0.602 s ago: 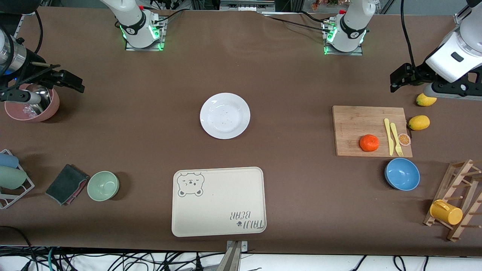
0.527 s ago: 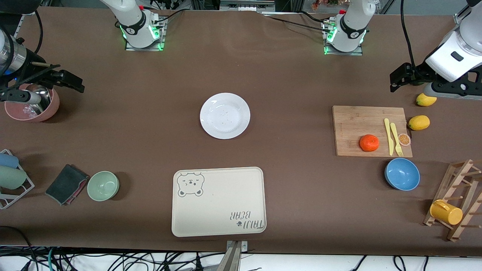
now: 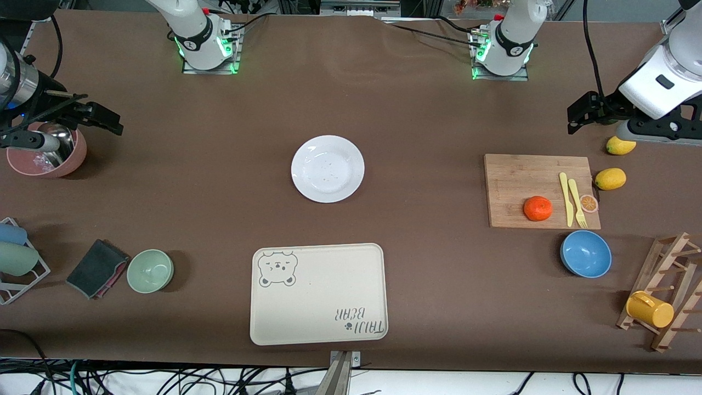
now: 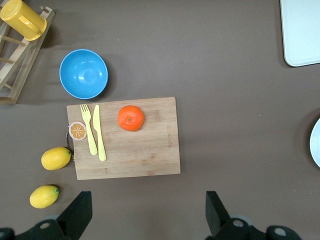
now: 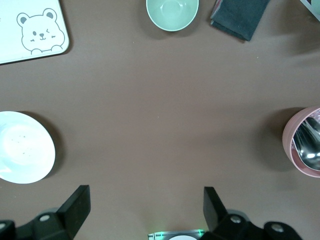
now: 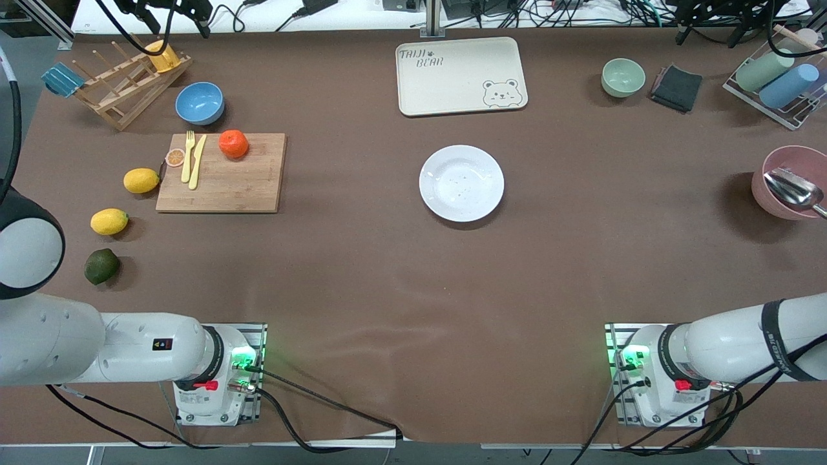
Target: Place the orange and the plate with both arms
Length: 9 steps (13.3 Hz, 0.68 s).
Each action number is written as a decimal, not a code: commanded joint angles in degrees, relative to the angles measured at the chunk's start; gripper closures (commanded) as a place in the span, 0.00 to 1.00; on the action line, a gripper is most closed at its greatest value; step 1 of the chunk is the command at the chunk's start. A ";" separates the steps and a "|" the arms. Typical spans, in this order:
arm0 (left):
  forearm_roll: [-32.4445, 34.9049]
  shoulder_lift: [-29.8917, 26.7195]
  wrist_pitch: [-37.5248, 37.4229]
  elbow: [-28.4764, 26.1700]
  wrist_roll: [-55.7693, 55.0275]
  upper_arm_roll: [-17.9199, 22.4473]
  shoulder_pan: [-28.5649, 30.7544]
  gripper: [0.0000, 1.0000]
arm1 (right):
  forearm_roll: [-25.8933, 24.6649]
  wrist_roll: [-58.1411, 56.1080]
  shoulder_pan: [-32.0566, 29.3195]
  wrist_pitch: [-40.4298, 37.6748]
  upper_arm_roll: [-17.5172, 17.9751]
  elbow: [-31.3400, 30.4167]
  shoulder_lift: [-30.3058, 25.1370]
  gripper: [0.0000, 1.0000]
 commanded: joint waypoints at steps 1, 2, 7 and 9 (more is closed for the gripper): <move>-1.29 -0.03 -1.41 0.80 1.20 0.10 0.10 0.00 | 0.78 0.86 -0.11 -0.73 0.10 0.89 0.29 0.00; -1.29 -0.03 -1.41 0.71 1.20 0.10 0.10 0.00 | 0.61 0.77 -0.11 -0.73 0.10 0.98 0.29 0.00; -1.20 0.49 -1.32 -0.08 1.29 0.63 0.45 0.00 | 0.61 0.86 -0.11 -0.73 0.10 0.89 0.29 0.00; -1.55 1.37 -1.32 -0.17 1.55 0.63 1.59 0.00 | 0.61 0.77 -0.11 -0.73 0.10 0.98 0.29 0.00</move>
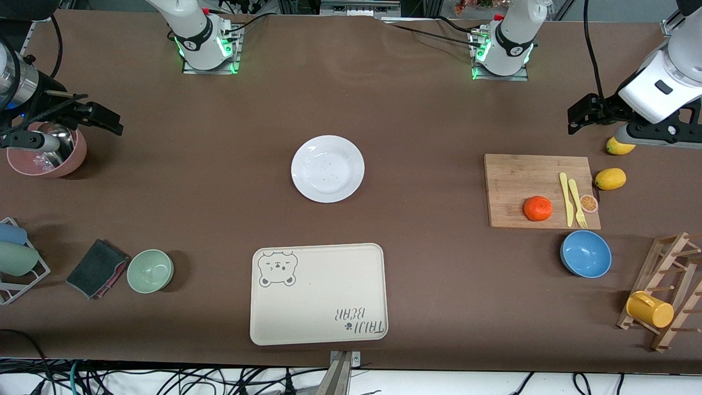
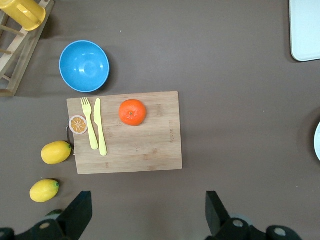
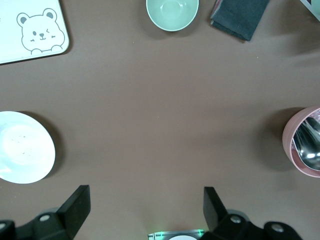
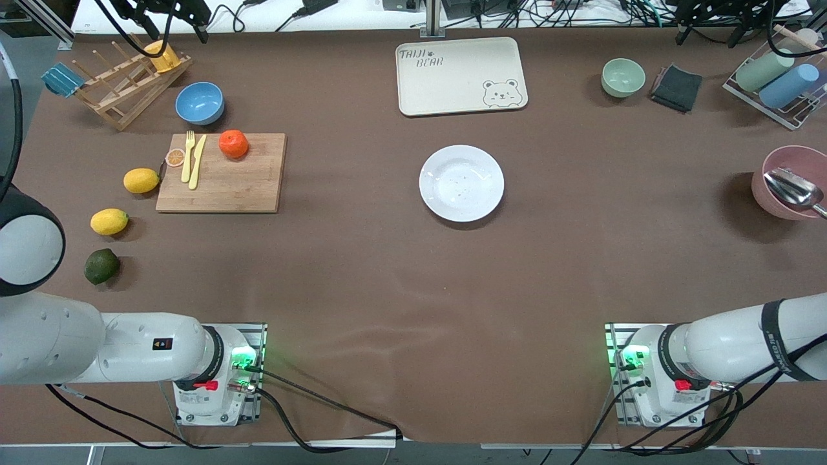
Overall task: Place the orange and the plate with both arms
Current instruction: 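Reach the left gripper down over the orange on the cutting board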
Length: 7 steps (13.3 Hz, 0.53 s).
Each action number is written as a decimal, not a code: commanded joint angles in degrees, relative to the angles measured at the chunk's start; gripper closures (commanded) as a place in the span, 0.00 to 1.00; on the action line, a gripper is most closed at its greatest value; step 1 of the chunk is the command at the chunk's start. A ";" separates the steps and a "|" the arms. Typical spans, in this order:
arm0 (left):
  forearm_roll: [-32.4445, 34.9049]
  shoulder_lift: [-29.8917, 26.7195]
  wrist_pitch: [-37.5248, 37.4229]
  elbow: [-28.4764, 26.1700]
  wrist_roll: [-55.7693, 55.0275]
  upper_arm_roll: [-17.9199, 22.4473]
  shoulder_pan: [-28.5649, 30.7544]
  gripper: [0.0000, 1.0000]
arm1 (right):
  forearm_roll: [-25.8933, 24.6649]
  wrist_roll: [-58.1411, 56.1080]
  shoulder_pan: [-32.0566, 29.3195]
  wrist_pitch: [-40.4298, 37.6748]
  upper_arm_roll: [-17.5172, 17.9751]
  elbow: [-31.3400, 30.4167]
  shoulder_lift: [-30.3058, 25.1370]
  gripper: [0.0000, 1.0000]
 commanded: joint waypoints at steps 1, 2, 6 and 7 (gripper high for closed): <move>-1.47 1.36 -0.60 0.07 1.99 0.27 1.18 0.00 | 0.61 0.77 -0.11 -0.73 0.09 0.89 0.29 0.00; -0.95 1.98 -0.60 -0.89 1.99 0.27 1.18 0.00 | 0.61 0.85 -0.11 -0.73 0.09 0.98 0.29 0.00; 1.08 7.86 1.06 -3.01 2.17 0.27 5.04 0.00 | 0.61 0.77 -0.11 -0.73 0.09 0.98 0.29 0.00; 1.08 9.53 1.94 -3.36 2.25 0.27 5.23 0.00 | 0.61 0.77 -0.11 -0.73 0.09 0.98 0.29 0.00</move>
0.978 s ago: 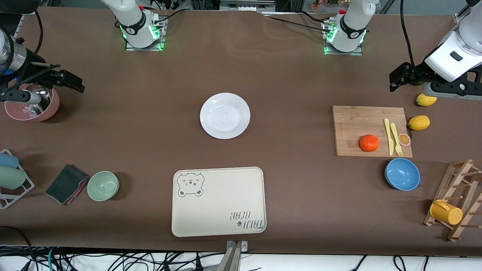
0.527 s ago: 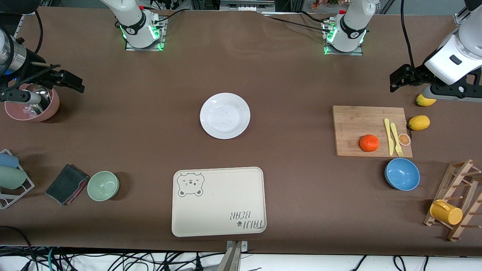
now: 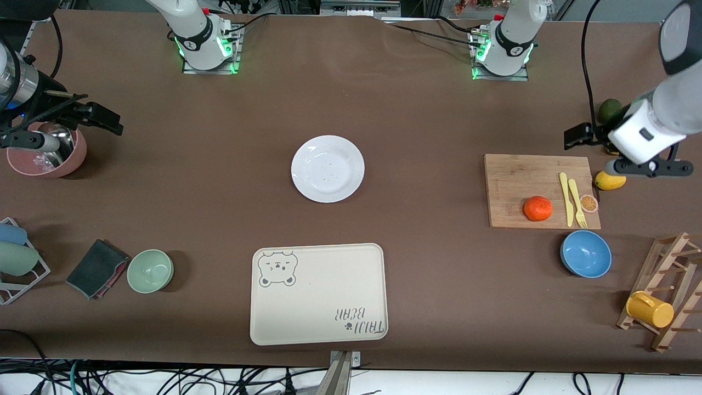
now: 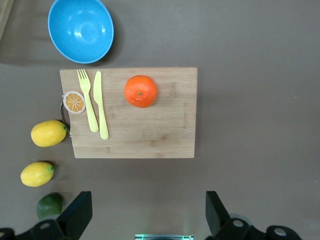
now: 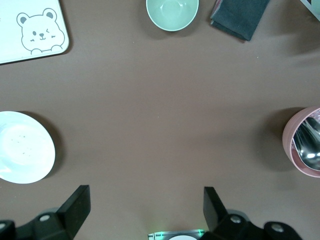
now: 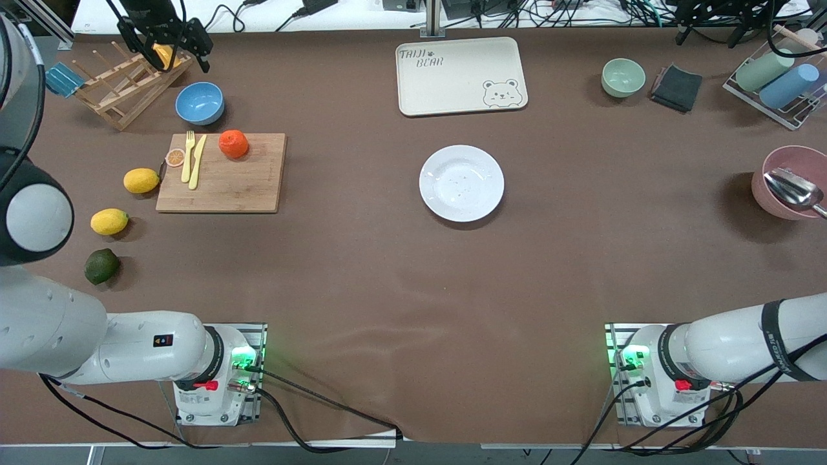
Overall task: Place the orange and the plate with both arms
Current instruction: 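Reach the left gripper down over the orange on the cutting board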
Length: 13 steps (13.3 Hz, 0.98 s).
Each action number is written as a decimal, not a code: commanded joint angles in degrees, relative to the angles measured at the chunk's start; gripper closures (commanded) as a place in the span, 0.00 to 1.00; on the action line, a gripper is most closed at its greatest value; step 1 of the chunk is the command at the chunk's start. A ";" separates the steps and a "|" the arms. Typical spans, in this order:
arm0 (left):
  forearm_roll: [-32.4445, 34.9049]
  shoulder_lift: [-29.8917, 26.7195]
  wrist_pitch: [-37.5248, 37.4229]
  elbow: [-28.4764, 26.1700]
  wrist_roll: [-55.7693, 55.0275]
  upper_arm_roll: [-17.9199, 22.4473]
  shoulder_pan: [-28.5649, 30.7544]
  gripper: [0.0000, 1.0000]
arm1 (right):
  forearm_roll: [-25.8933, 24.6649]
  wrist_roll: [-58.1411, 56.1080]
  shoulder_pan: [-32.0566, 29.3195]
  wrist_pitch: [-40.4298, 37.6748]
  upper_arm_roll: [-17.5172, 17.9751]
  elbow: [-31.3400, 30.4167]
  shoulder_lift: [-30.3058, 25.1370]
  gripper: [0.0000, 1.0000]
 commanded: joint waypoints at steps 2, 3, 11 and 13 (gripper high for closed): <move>1.83 4.24 6.22 -2.83 1.63 -0.20 1.92 0.00 | 0.61 0.77 -0.11 -0.73 0.10 0.98 0.27 0.00; 1.92 4.24 10.69 -5.64 1.54 -0.20 2.27 0.00 | 0.61 0.77 -0.11 -0.73 0.10 0.98 0.27 0.00; 5.96 7.48 48.04 -27.27 1.54 -0.20 5.17 0.00 | 0.70 0.77 -0.11 -0.73 0.10 0.89 0.27 0.00; 5.97 10.20 53.25 -28.52 1.37 -0.29 5.97 0.00 | 0.70 0.77 -0.11 -0.73 0.10 0.98 0.27 0.00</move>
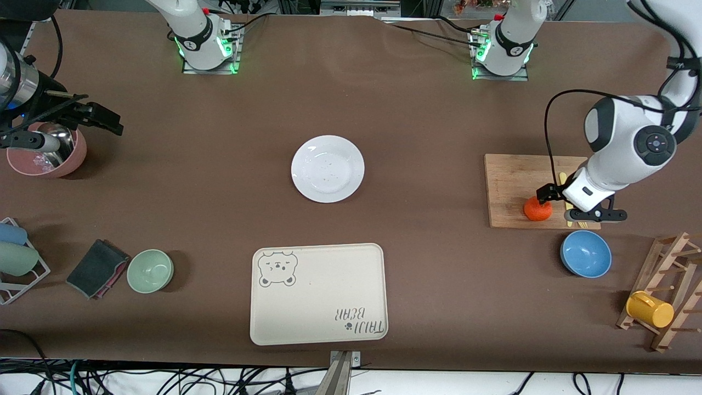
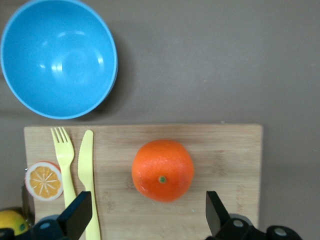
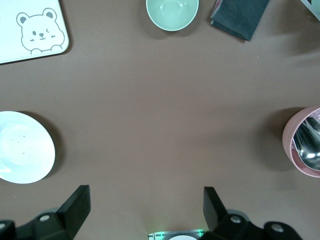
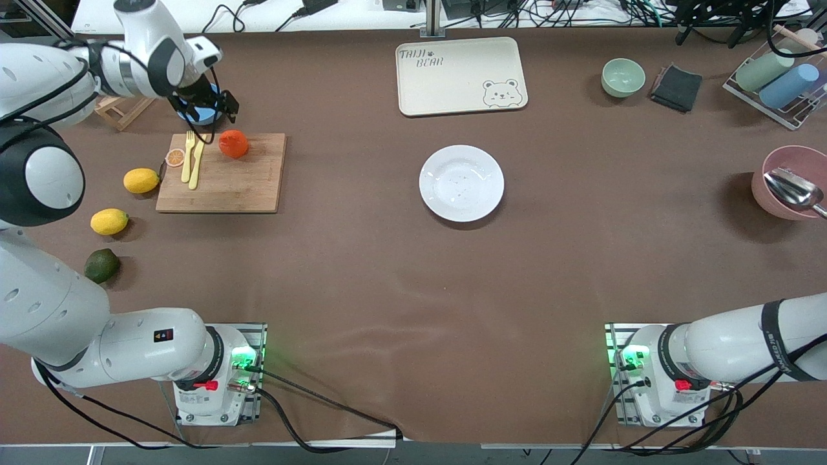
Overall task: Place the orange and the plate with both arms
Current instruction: 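Reach the left gripper down over the orange on the cutting board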
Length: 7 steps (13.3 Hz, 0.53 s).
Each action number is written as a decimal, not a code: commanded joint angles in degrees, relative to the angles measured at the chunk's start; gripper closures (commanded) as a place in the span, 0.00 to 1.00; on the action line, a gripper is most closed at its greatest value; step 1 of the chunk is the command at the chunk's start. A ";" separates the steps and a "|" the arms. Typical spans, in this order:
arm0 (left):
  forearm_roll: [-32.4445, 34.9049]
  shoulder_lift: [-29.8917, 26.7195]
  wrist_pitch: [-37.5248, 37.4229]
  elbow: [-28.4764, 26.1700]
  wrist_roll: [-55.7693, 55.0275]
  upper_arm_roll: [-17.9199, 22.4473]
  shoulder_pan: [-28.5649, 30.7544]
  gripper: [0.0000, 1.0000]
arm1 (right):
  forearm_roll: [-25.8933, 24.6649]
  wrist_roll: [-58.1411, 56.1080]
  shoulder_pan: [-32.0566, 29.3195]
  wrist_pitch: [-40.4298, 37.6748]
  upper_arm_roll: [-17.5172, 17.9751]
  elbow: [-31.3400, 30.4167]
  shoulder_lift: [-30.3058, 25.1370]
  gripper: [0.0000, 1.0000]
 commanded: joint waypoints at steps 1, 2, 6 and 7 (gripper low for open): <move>1.02 2.59 7.22 -2.45 0.58 -0.46 1.09 0.00 | 0.70 0.77 -0.10 -0.73 0.10 0.90 0.24 0.00; 1.02 3.82 9.43 -2.72 0.49 -0.54 1.18 0.00 | 0.70 0.77 -0.10 -0.73 0.10 0.99 0.24 0.00; 0.75 6.11 12.17 -2.64 0.05 -0.72 1.18 0.00 | 0.70 0.77 -0.10 -0.73 0.10 0.90 0.24 0.00; 0.58 6.82 13.04 -2.64 0.05 -0.72 1.18 0.00 | 0.78 0.68 -0.10 -0.73 0.10 0.90 0.24 0.00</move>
